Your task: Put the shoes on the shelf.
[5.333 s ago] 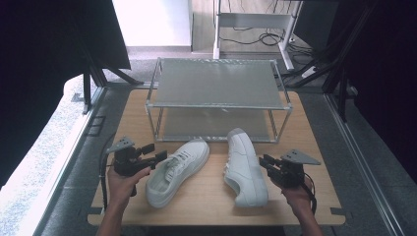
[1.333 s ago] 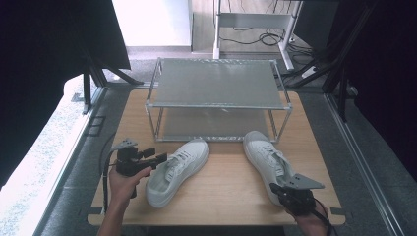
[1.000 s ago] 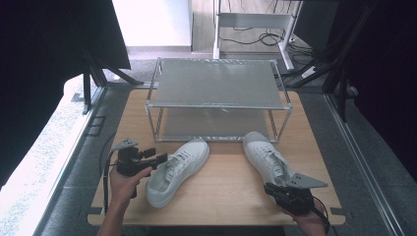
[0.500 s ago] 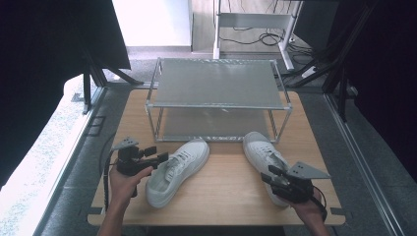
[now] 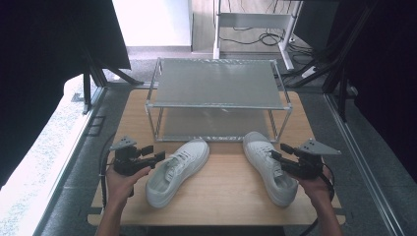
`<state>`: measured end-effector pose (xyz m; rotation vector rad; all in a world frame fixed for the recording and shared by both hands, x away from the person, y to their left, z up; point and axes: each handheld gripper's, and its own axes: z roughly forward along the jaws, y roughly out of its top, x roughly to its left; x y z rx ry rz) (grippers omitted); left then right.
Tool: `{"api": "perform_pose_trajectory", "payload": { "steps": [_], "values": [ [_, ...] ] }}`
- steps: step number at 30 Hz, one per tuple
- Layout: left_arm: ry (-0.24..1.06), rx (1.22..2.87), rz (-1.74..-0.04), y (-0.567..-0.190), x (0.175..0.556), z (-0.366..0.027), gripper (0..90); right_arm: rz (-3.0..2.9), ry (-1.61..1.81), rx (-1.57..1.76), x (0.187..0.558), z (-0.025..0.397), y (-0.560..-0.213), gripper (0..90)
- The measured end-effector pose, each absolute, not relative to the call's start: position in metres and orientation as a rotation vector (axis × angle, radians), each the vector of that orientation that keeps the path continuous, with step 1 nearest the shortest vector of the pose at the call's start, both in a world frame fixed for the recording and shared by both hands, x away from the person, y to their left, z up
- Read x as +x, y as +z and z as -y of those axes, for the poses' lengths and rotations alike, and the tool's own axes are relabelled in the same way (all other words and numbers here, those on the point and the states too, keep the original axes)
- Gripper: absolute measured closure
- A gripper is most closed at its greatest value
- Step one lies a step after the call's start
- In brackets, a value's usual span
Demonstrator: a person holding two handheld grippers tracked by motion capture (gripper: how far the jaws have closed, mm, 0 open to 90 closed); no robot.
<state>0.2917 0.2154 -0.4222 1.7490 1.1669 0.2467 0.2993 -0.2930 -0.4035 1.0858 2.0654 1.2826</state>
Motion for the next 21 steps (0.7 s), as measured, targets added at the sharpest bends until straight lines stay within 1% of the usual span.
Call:
{"api": "perform_pose_trajectory", "payload": {
  "steps": [5,9,15,21],
  "values": [
    [0.260,1.796,-1.178,-0.427,0.294,-0.211,39.5,-2.085,1.268,1.145,0.302,0.298,-0.419,54.1],
    [0.266,1.879,-1.172,-0.431,0.296,-0.207,41.4,-2.115,1.233,1.177,0.300,0.305,-0.429,53.5],
    [0.276,1.951,-1.155,-0.432,0.296,-0.200,42.0,-2.122,1.232,1.198,0.299,0.310,-0.430,52.6],
    [0.344,2.025,-1.170,-0.437,0.299,-0.193,43.8,-2.135,1.220,1.203,0.299,0.311,-0.433,52.6]
  ]
}}
